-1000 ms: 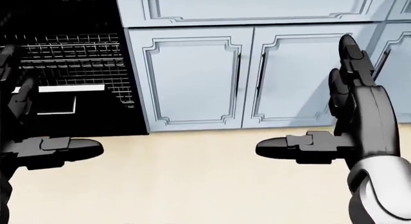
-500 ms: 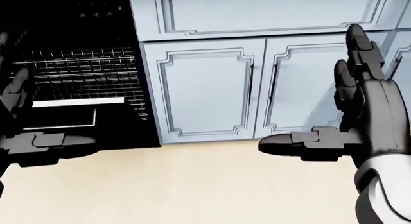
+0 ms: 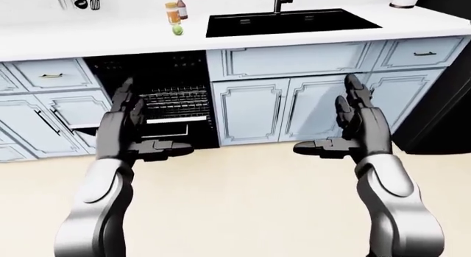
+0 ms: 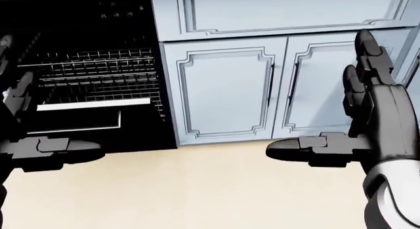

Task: Close the dishwasher door

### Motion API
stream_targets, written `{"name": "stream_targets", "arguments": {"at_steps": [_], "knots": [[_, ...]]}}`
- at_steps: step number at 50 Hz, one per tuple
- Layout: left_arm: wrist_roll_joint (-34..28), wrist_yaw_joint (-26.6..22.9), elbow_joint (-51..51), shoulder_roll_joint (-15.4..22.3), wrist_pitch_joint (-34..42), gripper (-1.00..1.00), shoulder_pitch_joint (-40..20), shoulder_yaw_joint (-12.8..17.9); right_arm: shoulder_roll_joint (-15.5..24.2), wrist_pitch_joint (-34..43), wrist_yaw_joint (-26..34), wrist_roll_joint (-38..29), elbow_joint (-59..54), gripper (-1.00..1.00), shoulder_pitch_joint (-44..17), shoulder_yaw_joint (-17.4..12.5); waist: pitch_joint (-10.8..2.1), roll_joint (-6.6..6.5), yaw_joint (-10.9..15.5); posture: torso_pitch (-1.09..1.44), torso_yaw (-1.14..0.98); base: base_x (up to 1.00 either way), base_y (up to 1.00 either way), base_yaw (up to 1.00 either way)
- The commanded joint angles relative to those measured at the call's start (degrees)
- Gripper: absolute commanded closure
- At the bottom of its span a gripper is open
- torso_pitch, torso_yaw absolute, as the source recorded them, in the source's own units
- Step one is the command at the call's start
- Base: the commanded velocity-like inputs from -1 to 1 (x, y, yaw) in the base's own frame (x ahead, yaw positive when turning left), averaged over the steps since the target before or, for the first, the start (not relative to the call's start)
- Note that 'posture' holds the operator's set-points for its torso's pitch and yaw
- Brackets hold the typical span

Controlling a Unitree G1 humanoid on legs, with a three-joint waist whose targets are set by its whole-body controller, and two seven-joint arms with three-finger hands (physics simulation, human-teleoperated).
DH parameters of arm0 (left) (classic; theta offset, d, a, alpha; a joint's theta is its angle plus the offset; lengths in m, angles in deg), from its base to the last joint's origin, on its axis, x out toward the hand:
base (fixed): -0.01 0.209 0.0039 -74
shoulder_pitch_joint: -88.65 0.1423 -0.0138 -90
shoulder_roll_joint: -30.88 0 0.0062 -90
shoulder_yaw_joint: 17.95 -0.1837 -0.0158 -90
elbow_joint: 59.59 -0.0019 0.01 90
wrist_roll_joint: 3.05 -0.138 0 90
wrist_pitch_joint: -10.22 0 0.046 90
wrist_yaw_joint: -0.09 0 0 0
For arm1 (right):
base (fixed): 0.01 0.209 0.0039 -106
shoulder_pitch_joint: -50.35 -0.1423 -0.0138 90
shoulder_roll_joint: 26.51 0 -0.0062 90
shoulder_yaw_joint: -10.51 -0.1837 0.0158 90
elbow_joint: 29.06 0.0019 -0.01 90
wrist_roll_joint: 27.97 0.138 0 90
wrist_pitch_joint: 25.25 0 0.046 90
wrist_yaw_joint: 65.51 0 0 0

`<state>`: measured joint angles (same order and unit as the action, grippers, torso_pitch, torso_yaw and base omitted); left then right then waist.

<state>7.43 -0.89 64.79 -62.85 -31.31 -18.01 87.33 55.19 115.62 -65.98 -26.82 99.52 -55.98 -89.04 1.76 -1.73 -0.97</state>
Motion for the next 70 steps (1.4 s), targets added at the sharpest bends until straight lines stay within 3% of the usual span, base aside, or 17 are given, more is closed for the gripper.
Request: {"name": "stream_targets", "arguments": {"at_steps": [1,3,4,12,16,17,20,24,28,41,50,52,54,55,68,69,70], "knots": [[-0.26,0.23,1.32,0.69,-1.27,-1.0,-0.99,0.87,0.02,-1.51,0.21,0.26,1.35,-1.0,-1.25,0.29,-0.91,-0.23,0.17,0.0,0.0,0.0,0.38,0.0],[-0.24,0.25,1.36,0.69,-1.14,-1.0,-1.09,0.89,0.03,-1.54,0.2,0.24,1.39,-1.0,-1.2,0.34,-2.19,-4.79,0.2,0.0,0.0,0.0,0.37,0.0],[-0.42,0.2,1.02,0.69,-1.49,-1.0,-0.98,0.76,0.07,-1.34,0.2,0.21,1.47,-1.0,-1.27,0.33,-1.56,-2.16,0.59,0.0,0.0,0.0,0.37,0.0],[-0.56,0.01,0.87,0.68,-1.59,-1.0,-0.96,0.8,0.14,-1.46,0.18,0.29,1.33,-1.0,-1.33,0.17,-0.54,1.64,0.44,0.0,0.0,0.0,0.37,0.0],[-0.61,0.09,1.11,0.65,-1.2,-1.0,-1.07,0.71,0.05,-2.06,0.18,0.18,0.8,-1.0,-1.19,0.36,-1.47,6.34,0.3,0.0,0.0,0.0,0.37,0.0],[-0.63,-0.04,0.8,0.67,-1.59,-1.0,-1.0,0.79,0.05,-2.02,0.21,0.18,0.84,-1.0,-1.16,0.37,-0.78,3.69,-0.38,0.0,0.0,0.0,0.38,0.0],[-0.65,-0.09,0.78,0.67,-1.63,-1.0,-0.97,0.78,0.07,-1.53,0.18,0.18,1.26,-1.0,-1.25,0.34,-1.85,4.87,0.16,0.0,0.0,0.0,0.37,0.0],[-0.57,-0.1,1.02,0.73,-1.41,-1.0,-0.94,0.97,0.05,-1.67,0.21,0.14,1.12,-1.0,-1.19,0.35,-0.81,2.57,0.21,0.0,0.0,0.0,0.38,0.0],[-0.54,-0.07,1.03,0.73,-1.39,-1.0,-0.93,1.01,0.06,-1.52,0.2,0.1,1.14,-1.0,-1.22,0.33,-1.92,-4.55,0.04,0.0,0.0,0.0,0.37,0.0],[-0.16,-0.05,1.53,0.92,-0.92,-1.0,-1.03,1.29,0.25,-2.29,0.41,0.34,0.47,-1.0,-1.1,-0.04,-0.9,5.31,0.3,0.0,0.0,0.0,0.37,0.0],[0.11,-0.04,1.78,1.18,-0.66,-1.0,-1.26,1.6,0.18,-2.88,0.55,0.15,0.09,-1.0,-0.78,0.08,-0.69,2.04,0.14,0.0,0.0,0.0,0.37,0.0],[0.03,0.04,1.96,1.14,-0.59,-1.0,-1.19,1.37,0.18,-2.37,0.53,0.16,0.55,-1.0,-0.88,0.12,-0.8,-0.53,-0.06,0.0,0.0,0.0,0.38,0.0],[0.04,0.02,1.96,1.13,-0.52,-1.0,-1.24,1.39,0.2,-2.27,0.54,0.19,0.63,-1.0,-0.97,0.03,-2.28,-6.01,0.37,0.0,0.0,0.0,0.37,0.0],[0.03,0.0,1.98,1.14,-0.58,-1.0,-1.16,1.44,0.17,-2.74,0.59,0.19,0.28,-1.0,-0.86,0.05,-0.77,-1.97,0.52,0.0,0.0,0.0,0.38,0.0],[-0.02,-0.07,2.32,1.15,-0.22,-1.0,-1.13,1.47,0.15,-2.72,0.6,0.03,0.38,-1.0,-0.65,0.14,-0.91,5.54,0.34,0.0,0.0,0.0,0.37,0.0],[-0.01,-0.11,2.27,1.14,-0.3,-1.0,-1.09,1.49,0.15,-2.46,0.58,0.02,0.58,-1.0,-0.72,0.14,-0.83,3.63,-0.3,0.0,0.0,0.0,0.38,0.0],[-0.07,-0.17,1.95,1.1,-0.71,-1.0,-1.01,1.48,0.18,-1.98,0.56,0.05,0.9,-1.0,-0.89,0.12,-1.14,4.77,0.39,0.0,0.0,0.0,0.38,0.0]]}}
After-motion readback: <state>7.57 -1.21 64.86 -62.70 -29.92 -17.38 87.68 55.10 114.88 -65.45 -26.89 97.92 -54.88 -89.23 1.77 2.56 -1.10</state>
